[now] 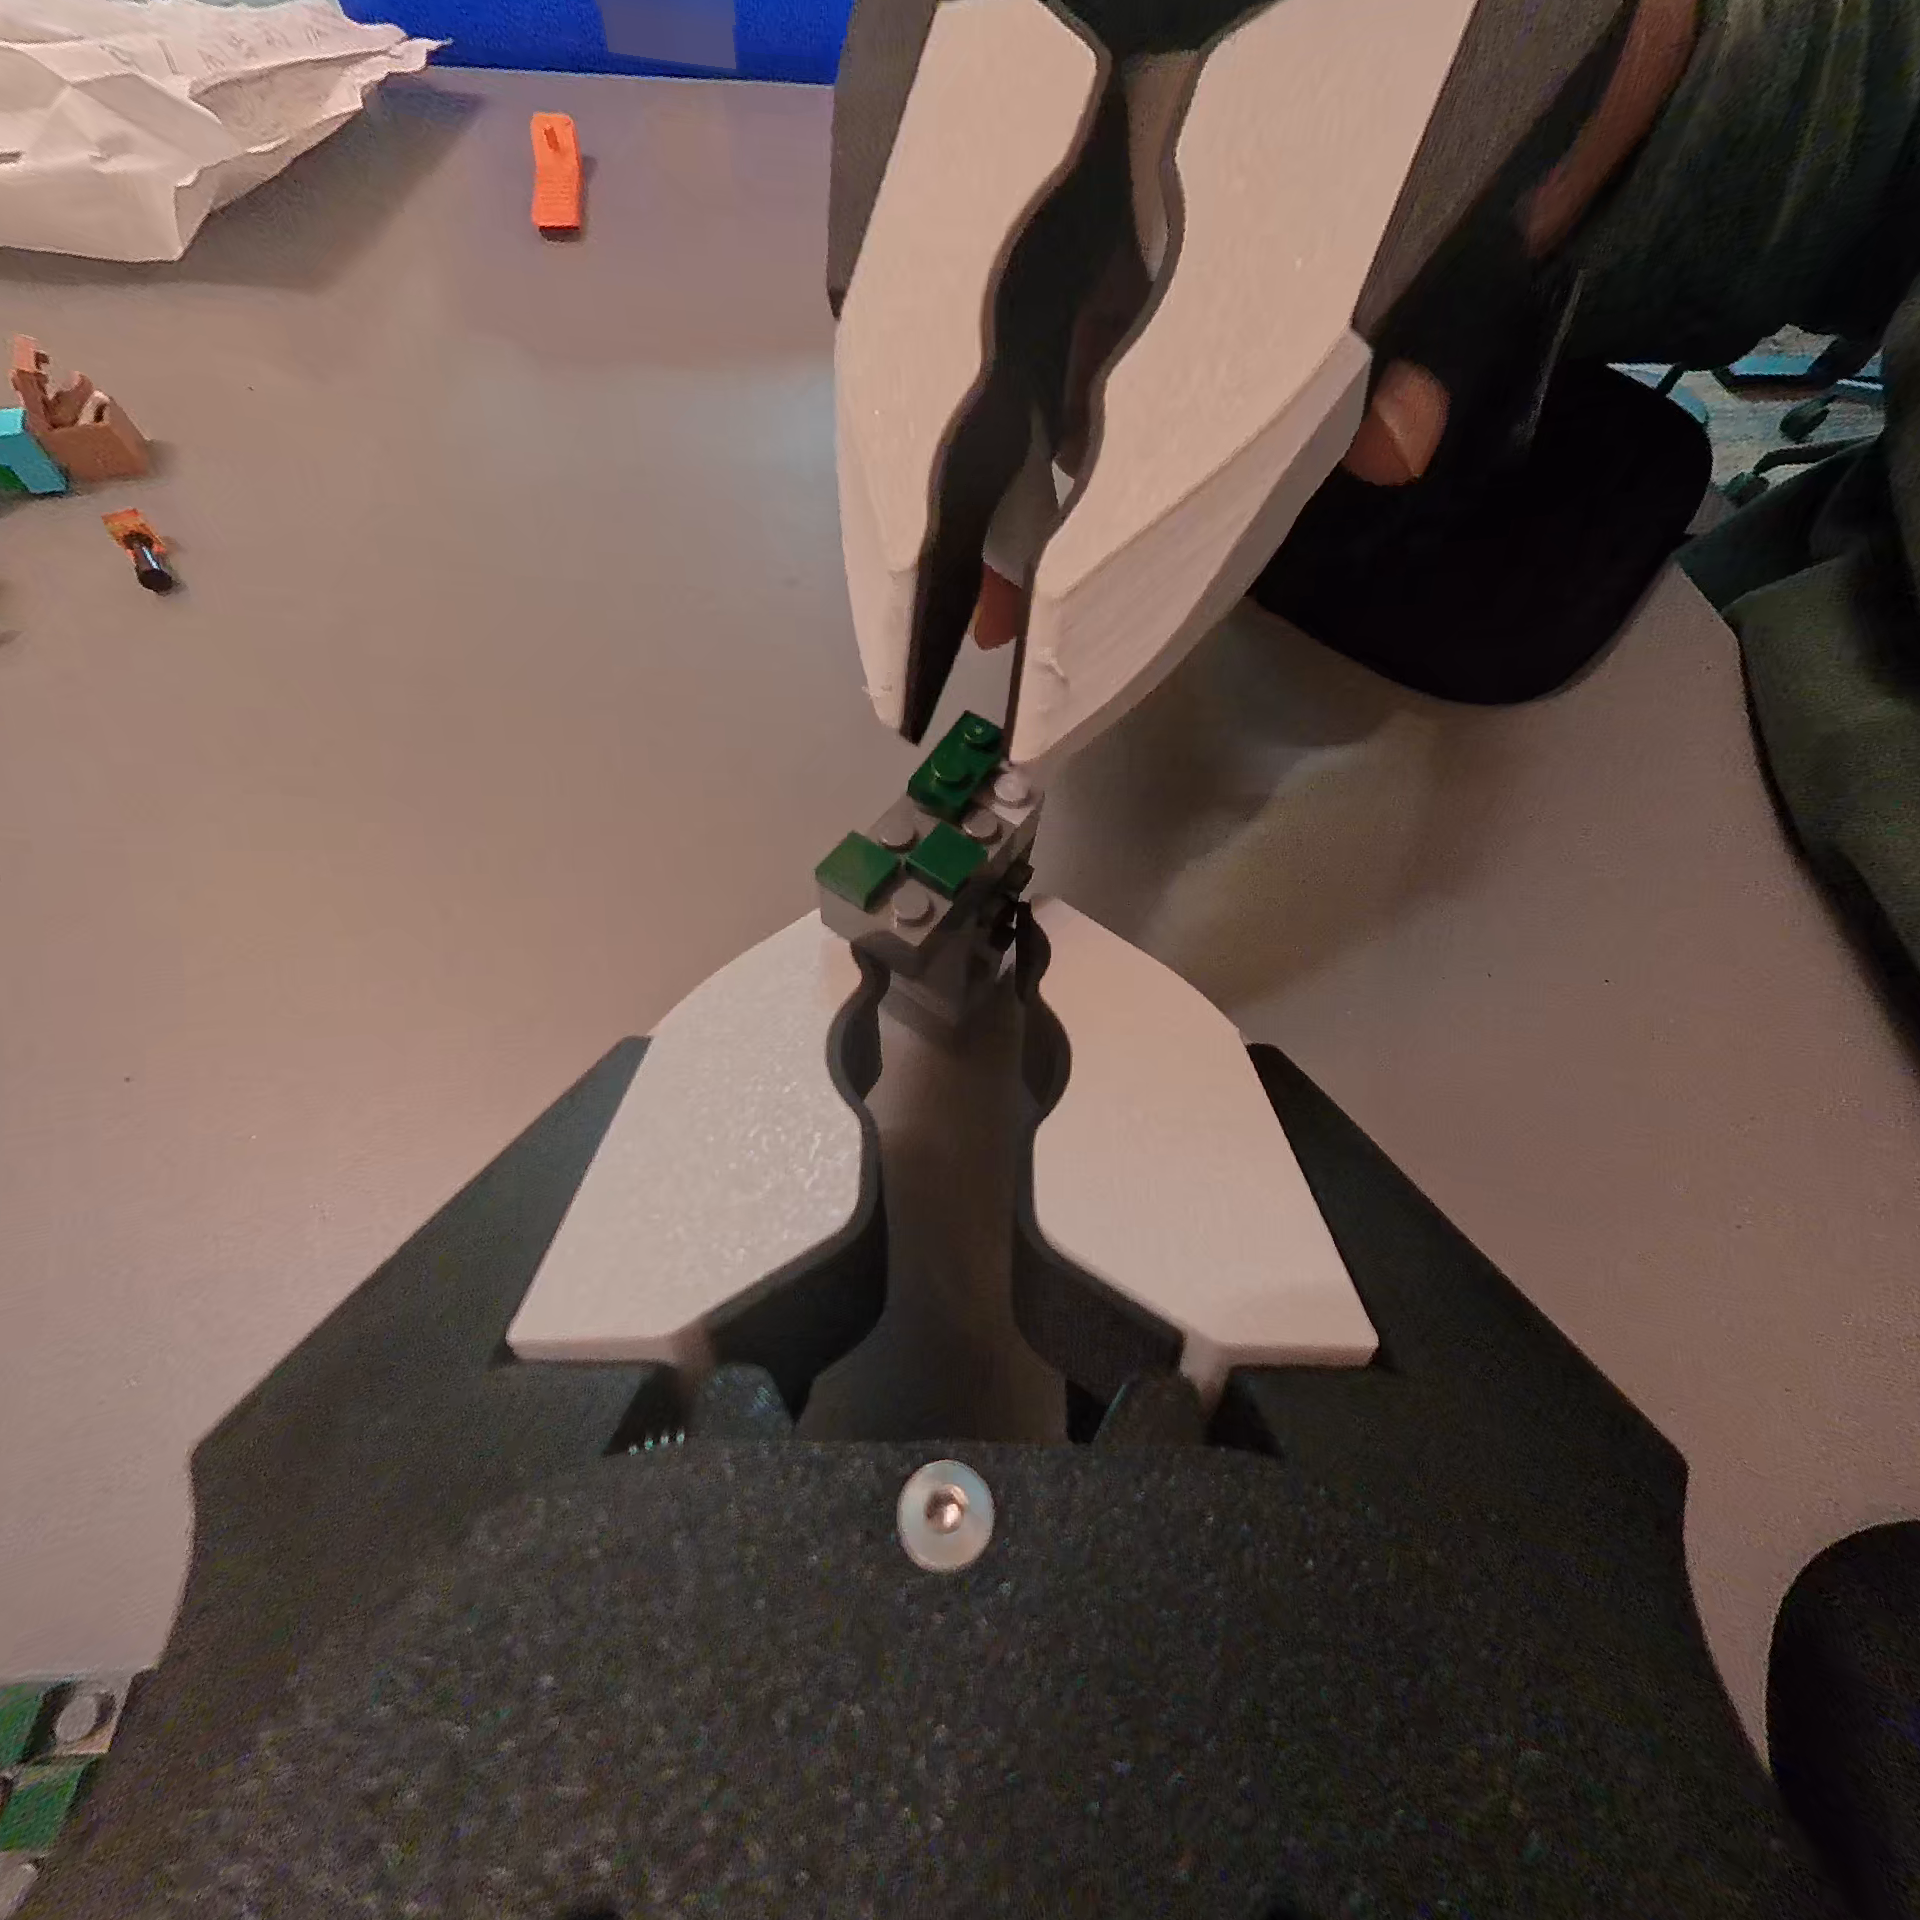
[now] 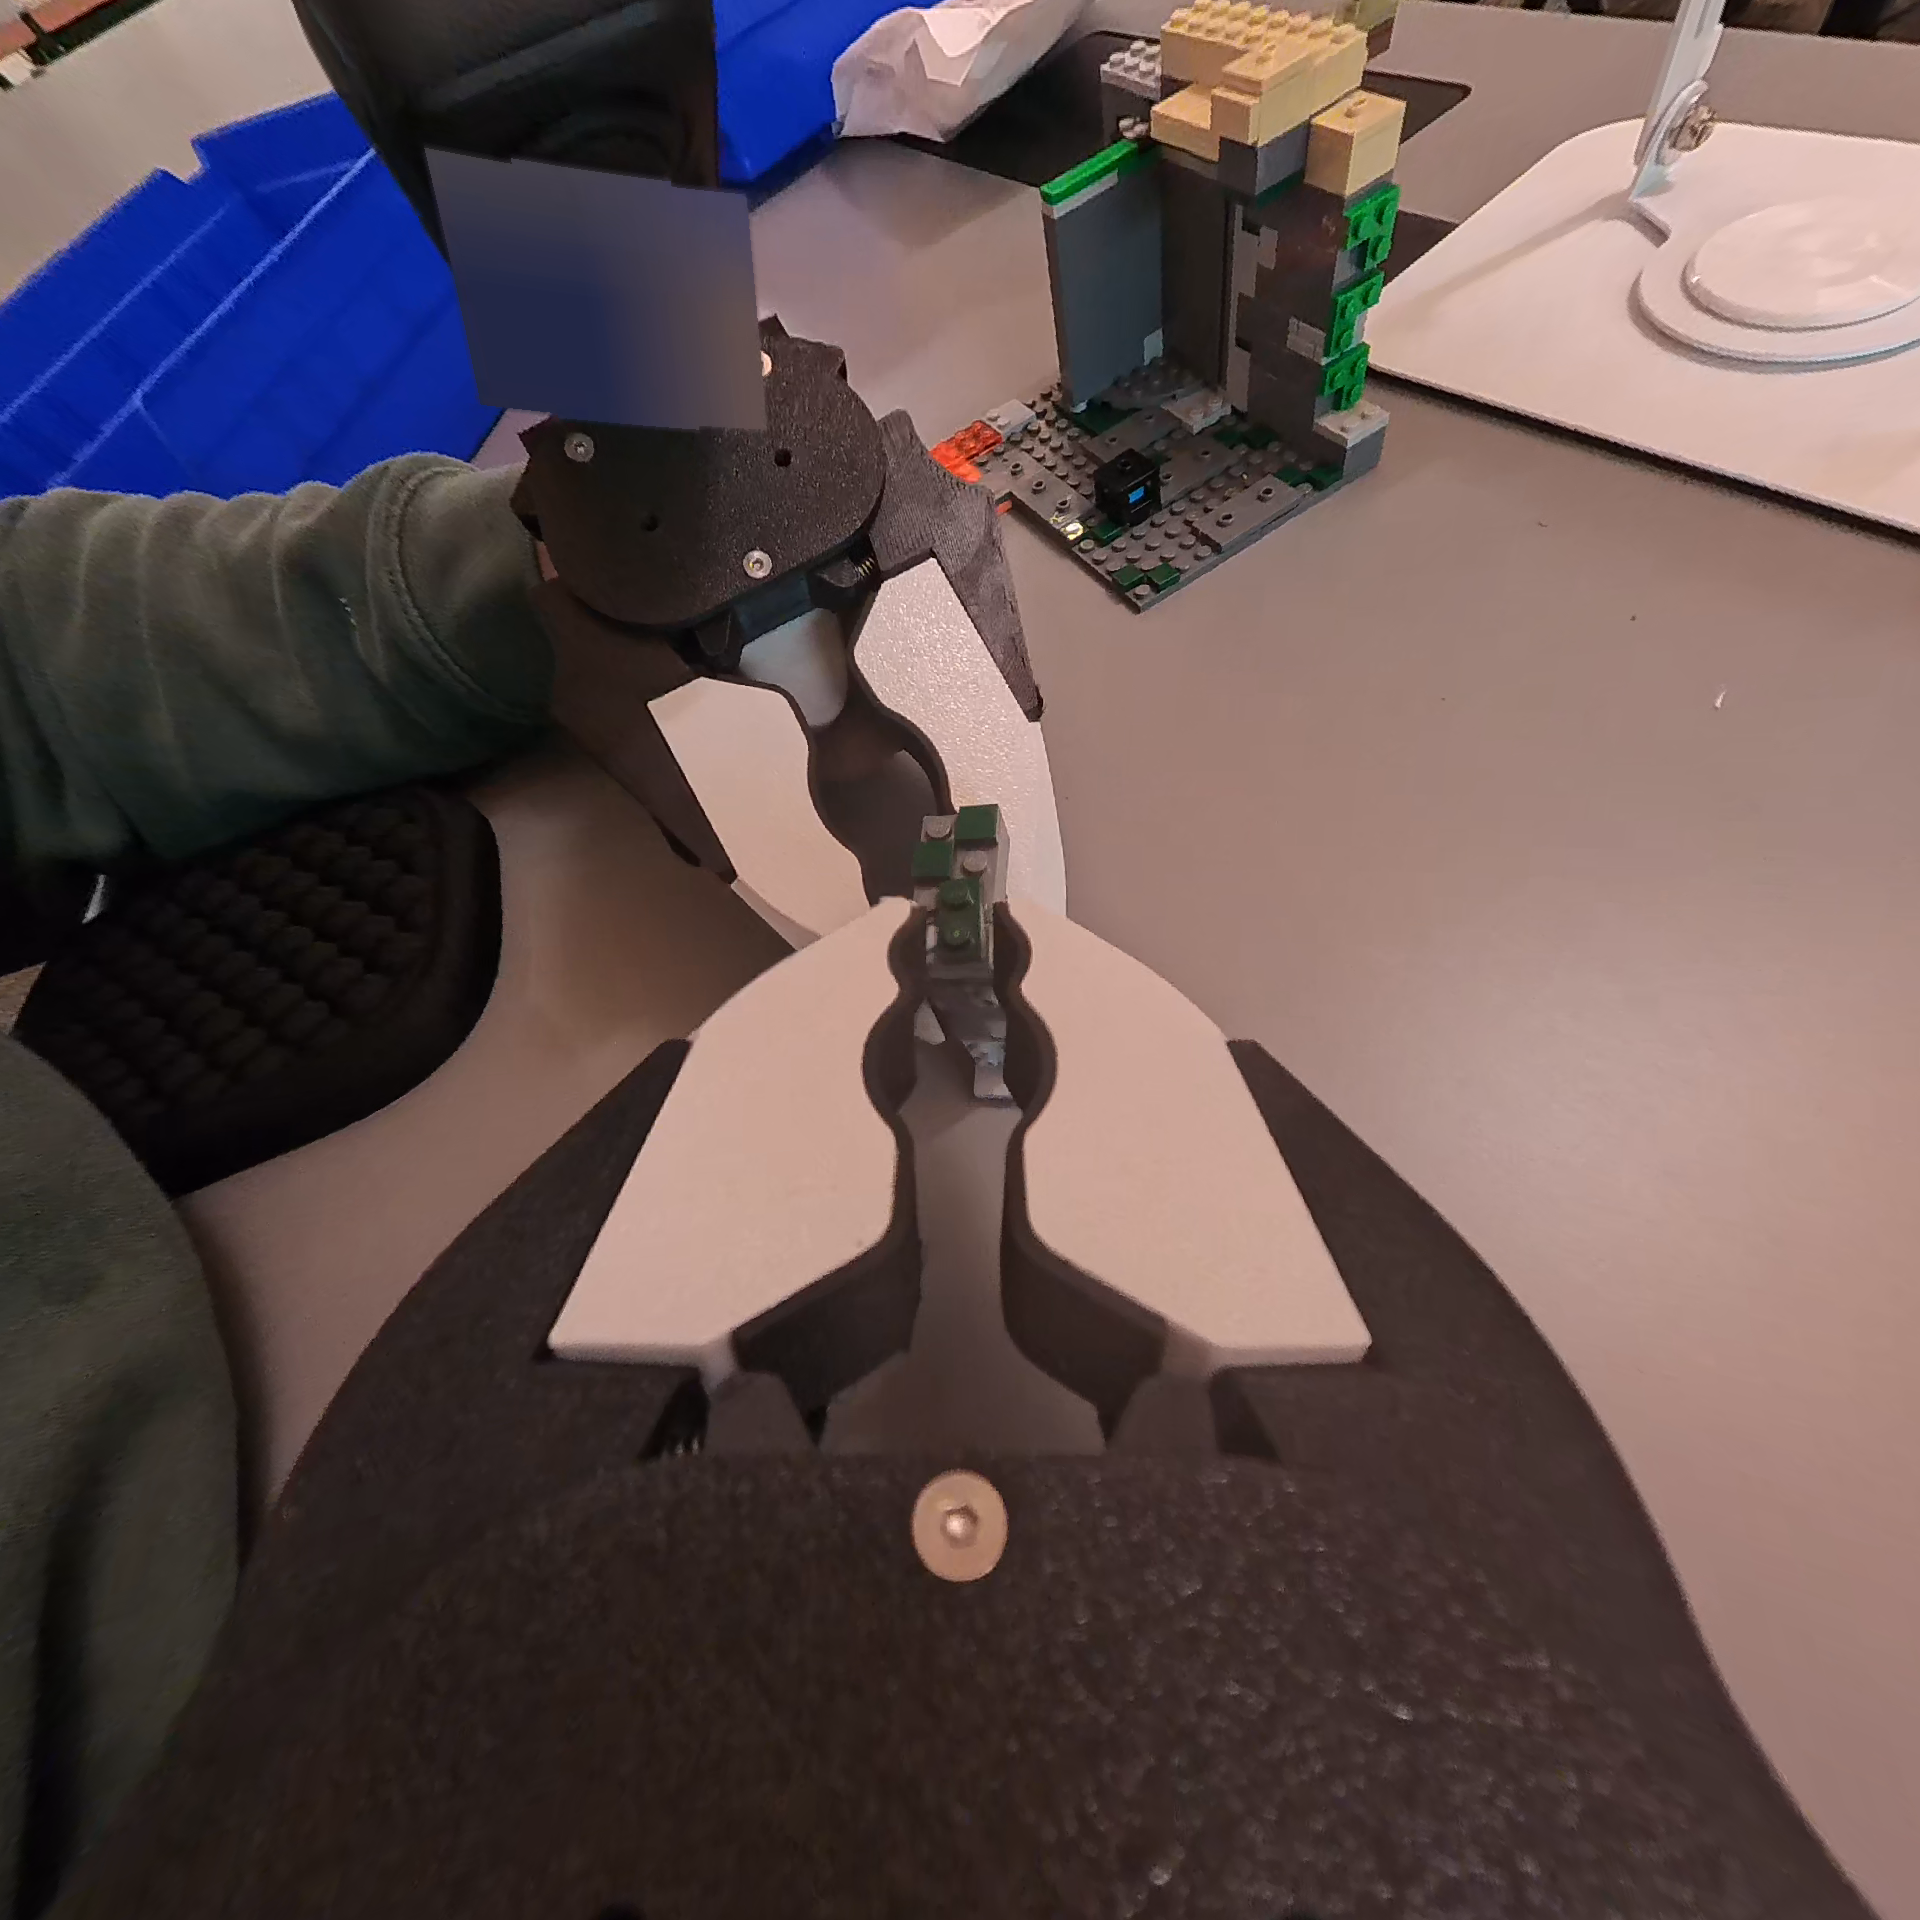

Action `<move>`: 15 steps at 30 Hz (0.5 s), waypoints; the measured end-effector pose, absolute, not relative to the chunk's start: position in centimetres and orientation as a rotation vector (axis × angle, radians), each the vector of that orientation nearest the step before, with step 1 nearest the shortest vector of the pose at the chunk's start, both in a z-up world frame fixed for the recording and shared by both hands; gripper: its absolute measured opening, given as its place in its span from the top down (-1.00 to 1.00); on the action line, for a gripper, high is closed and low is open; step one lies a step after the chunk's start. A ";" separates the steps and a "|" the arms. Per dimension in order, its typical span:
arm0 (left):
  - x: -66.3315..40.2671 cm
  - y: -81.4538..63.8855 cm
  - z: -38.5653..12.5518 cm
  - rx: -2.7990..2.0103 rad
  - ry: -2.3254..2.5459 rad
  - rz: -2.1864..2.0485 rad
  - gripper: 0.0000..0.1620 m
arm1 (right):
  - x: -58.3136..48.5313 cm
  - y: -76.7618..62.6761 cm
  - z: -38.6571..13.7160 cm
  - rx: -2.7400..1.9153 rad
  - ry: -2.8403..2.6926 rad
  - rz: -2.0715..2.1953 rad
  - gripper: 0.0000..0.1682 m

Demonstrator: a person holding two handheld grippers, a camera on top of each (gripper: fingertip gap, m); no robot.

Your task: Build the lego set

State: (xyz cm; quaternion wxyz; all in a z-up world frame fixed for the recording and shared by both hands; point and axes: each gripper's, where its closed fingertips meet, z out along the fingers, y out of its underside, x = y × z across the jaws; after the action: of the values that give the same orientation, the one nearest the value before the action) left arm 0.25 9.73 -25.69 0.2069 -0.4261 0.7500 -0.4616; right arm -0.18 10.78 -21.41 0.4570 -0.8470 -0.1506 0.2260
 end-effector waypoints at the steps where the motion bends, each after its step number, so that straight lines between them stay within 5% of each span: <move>1: 0.2 9.7 -25.7 -1.186 2.089 -1.286 0.72 | -0.2 10.8 -21.1 -2.078 -0.371 0.576 0.85; 15: 0.4 9.7 -25.7 -1.201 2.082 -1.283 0.72 | 0.1 11.0 -20.9 -2.088 -0.550 0.575 1.00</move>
State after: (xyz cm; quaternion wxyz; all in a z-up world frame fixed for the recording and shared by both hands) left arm 0.35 9.66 -25.73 0.2069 -0.4311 0.7477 -0.4607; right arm 0.09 11.03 -20.87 0.4383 -0.8399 -0.2213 0.2312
